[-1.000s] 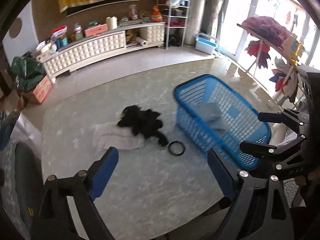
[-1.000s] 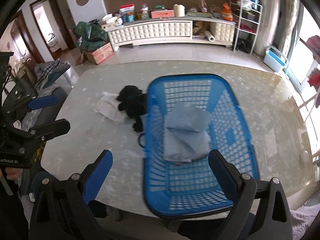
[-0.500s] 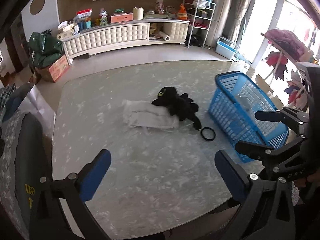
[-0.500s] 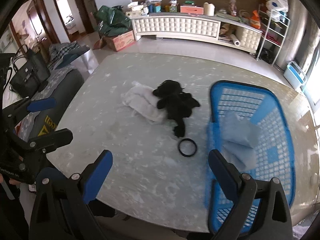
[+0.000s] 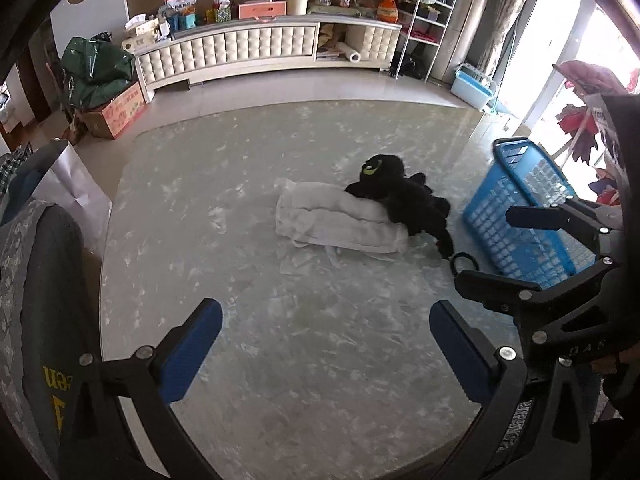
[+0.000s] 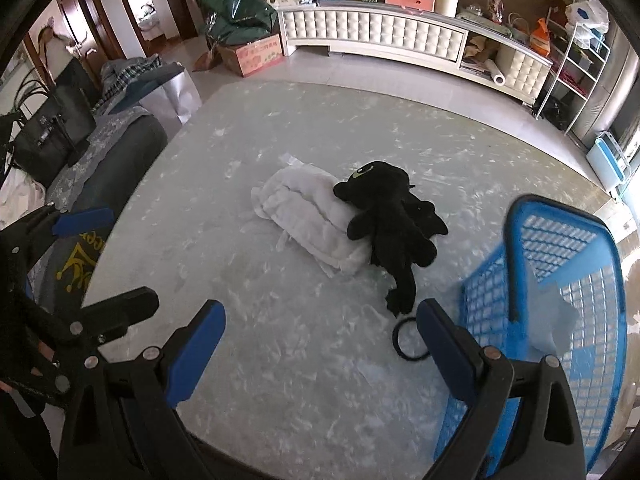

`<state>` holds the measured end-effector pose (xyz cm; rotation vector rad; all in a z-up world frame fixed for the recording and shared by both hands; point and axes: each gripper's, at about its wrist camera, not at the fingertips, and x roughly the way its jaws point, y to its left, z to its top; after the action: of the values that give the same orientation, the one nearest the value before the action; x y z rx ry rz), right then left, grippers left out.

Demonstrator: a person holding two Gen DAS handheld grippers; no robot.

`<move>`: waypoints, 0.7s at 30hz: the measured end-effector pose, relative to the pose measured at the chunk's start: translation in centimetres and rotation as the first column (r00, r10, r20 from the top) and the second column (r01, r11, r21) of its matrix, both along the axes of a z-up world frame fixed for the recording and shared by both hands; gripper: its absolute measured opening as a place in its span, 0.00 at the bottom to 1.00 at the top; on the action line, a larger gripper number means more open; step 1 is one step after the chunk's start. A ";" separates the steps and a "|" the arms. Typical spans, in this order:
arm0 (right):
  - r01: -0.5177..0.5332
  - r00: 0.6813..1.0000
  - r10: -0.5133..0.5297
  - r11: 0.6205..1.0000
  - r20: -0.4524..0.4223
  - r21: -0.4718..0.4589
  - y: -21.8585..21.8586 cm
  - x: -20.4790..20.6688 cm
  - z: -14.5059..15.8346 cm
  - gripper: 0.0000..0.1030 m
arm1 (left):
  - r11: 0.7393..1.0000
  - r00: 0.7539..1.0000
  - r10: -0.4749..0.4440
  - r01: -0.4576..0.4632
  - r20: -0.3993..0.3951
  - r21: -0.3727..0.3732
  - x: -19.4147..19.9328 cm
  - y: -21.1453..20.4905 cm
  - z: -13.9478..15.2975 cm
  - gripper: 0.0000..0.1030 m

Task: Organize soft objects
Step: 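Reach the right gripper to the black plush dragon and grasp it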

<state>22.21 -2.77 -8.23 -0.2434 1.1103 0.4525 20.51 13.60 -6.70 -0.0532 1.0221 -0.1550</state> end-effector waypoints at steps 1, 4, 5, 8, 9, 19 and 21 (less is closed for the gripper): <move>0.000 1.000 0.000 1.000 -0.002 -0.004 0.2 0.3 -0.2 0.93 | 1.000 1.000 0.000 0.000 -0.005 0.004 0.3 0.1 -0.3 1.00; 0.007 1.000 -0.007 1.000 -0.007 -0.022 0.5 1.3 -0.8 0.93 | 1.000 1.000 -0.009 0.010 -0.020 0.009 1.7 0.2 -1.0 1.00; 0.014 1.000 -0.014 0.999 -0.009 -0.030 0.6 1.8 -1.0 0.93 | 1.000 1.000 -0.014 0.014 -0.023 0.010 2.1 0.3 -1.2 1.00; 0.034 0.999 -0.035 0.998 -0.012 -0.056 0.8 2.8 -1.7 0.93 | 1.000 0.999 -0.019 0.020 -0.030 0.021 3.4 0.5 -1.8 1.00; 0.040 0.999 -0.041 0.997 -0.013 -0.066 1.0 3.2 -1.9 0.93 | 1.000 0.999 -0.020 0.020 -0.034 0.023 4.0 0.6 -2.1 1.00; 0.090 0.996 -0.093 0.983 -0.012 -0.158 2.3 6.4 -4.4 0.93 | 0.999 0.997 -0.038 0.039 -0.067 0.022 7.8 1.5 -4.7 1.00; 0.105 0.994 -0.108 0.979 -0.006 -0.174 2.4 7.0 -4.6 0.93 | 0.999 0.996 -0.044 0.045 -0.072 0.012 8.5 1.8 -5.2 1.00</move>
<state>29.19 -0.41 -12.87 -0.3317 1.1735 0.2632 29.03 15.35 -11.94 -0.0234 1.0962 -0.1875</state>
